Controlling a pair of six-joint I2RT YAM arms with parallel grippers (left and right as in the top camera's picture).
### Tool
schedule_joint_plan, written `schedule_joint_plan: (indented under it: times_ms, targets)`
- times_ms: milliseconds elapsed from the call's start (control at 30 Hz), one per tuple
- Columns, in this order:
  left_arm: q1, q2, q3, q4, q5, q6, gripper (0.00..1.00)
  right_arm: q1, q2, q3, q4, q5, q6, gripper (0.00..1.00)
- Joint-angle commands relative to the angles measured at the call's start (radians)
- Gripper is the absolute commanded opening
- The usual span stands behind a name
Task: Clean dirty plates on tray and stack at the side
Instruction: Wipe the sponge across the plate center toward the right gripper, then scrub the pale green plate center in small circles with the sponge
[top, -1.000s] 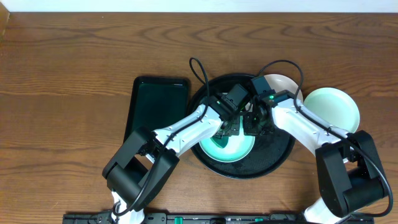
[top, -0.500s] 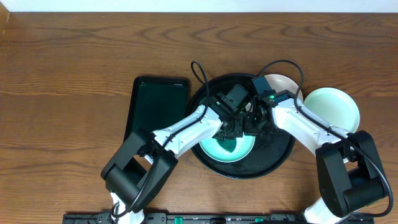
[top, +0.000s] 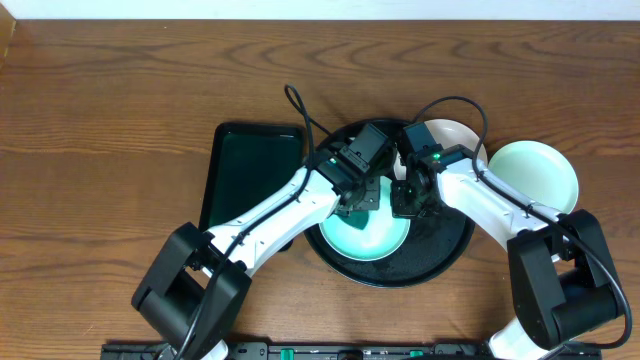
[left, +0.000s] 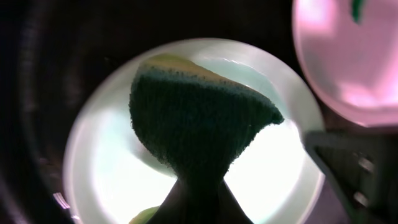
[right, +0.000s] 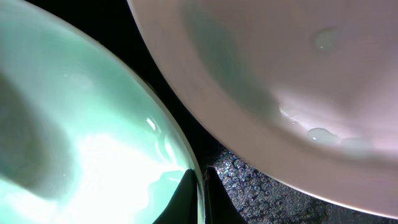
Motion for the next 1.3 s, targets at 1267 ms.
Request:
schedule_joint_plan:
  times_ms: [1267]
  targets:
    - [0.001, 0.01, -0.232, 0.197, -0.107, -0.068, 0.08, 0.013, -0.002, -0.003, 0.007, 0.001, 0.005, 0.01]
